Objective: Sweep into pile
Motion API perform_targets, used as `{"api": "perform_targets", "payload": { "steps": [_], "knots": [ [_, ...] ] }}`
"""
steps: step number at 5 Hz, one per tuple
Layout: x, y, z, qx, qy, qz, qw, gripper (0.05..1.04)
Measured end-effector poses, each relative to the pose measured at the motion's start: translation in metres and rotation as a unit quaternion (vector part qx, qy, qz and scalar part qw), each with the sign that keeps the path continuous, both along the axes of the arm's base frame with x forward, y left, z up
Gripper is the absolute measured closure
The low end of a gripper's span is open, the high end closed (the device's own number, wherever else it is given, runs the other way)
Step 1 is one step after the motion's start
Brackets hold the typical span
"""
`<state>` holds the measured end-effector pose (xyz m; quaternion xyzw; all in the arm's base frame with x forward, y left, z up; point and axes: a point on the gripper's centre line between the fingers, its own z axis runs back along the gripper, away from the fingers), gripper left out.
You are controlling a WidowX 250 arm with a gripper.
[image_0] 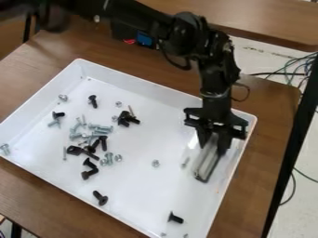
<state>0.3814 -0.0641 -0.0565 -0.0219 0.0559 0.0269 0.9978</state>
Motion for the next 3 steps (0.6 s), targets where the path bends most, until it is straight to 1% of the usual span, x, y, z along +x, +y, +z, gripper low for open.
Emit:
{"api": "perform_targets", "payload": {
  "steps": [1,2,3],
  "knots": [
    [-0.006,0.018,0.000,0.018,-0.007,-0.013,0.9997,0.730],
    [-0.017,0.091,0.000,0.024,0.004,0.036,0.9990,0.730],
    [-0.043,0.196,0.004,0.035,-0.008,0.132,0.9906,0.731]
  ]
}}
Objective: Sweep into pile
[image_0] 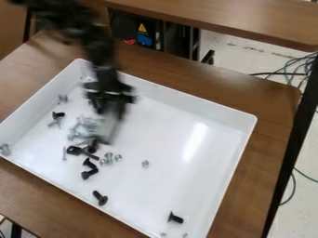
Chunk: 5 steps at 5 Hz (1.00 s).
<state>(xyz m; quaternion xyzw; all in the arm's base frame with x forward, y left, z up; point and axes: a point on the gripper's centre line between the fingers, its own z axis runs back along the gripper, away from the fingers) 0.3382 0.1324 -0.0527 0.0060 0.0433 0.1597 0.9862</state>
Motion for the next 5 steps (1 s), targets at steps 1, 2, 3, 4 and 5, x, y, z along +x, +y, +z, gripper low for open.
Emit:
{"api": "perform_targets", "payload": {
  "steps": [1,2,3,4,5],
  "knots": [
    [-0.014,0.032,0.003,0.002,-0.004,0.016,0.9999,0.731],
    [-0.014,0.032,0.005,0.002,-0.003,0.000,1.0000,0.731],
    [-0.016,0.028,0.006,-0.002,-0.002,-0.018,0.9998,0.731],
    [-0.022,-0.004,0.015,-0.007,0.008,-0.042,0.9991,0.731],
    [-0.005,-0.044,0.060,0.043,-0.036,-0.055,0.9969,0.731]
  ]
}}
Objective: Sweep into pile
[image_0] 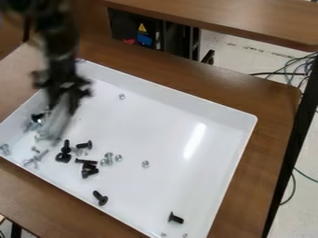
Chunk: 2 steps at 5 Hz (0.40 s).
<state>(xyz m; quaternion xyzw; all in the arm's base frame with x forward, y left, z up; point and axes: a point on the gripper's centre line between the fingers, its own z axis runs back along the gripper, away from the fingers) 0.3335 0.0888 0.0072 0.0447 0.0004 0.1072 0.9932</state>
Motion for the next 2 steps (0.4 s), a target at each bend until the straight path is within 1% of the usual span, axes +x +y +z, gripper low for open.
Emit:
{"api": "perform_targets", "payload": {
  "steps": [1,2],
  "knots": [
    [0.008,-0.067,0.010,0.001,-0.023,-0.061,0.9979,0.731],
    [0.004,-0.105,0.003,-0.015,-0.029,-0.087,0.9956,0.731]
  ]
}}
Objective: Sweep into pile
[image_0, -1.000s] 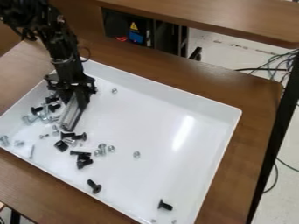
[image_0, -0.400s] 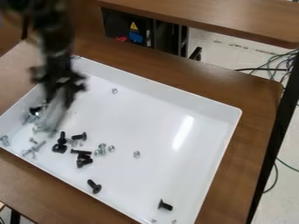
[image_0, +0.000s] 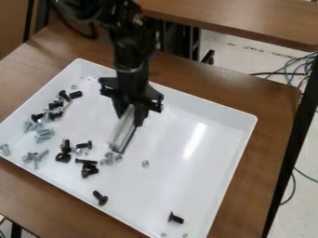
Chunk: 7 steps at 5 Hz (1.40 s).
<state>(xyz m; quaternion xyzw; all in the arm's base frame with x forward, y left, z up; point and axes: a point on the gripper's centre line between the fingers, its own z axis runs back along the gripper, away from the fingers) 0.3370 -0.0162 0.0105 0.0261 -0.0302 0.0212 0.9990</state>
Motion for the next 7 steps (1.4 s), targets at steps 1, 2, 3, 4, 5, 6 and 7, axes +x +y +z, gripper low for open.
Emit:
{"api": "perform_targets", "payload": {
  "steps": [1,2,3,4,5,6,7],
  "knots": [
    [-0.021,-0.052,-0.019,-0.053,-0.003,-0.033,0.9980,0.731],
    [-0.040,-0.101,-0.045,-0.098,0.011,-0.050,0.9939,0.731],
    [-0.042,-0.101,-0.053,-0.069,0.024,-0.039,0.9965,0.731],
    [-0.038,-0.074,-0.060,-0.057,0.030,-0.014,0.9978,0.731],
    [-0.037,-0.044,-0.062,-0.038,0.038,-0.002,0.9985,0.731],
    [-0.041,0.006,-0.064,-0.028,0.037,0.051,0.9976,0.731],
    [-0.050,0.053,-0.064,-0.024,0.044,0.081,0.9955,0.731]
  ]
}}
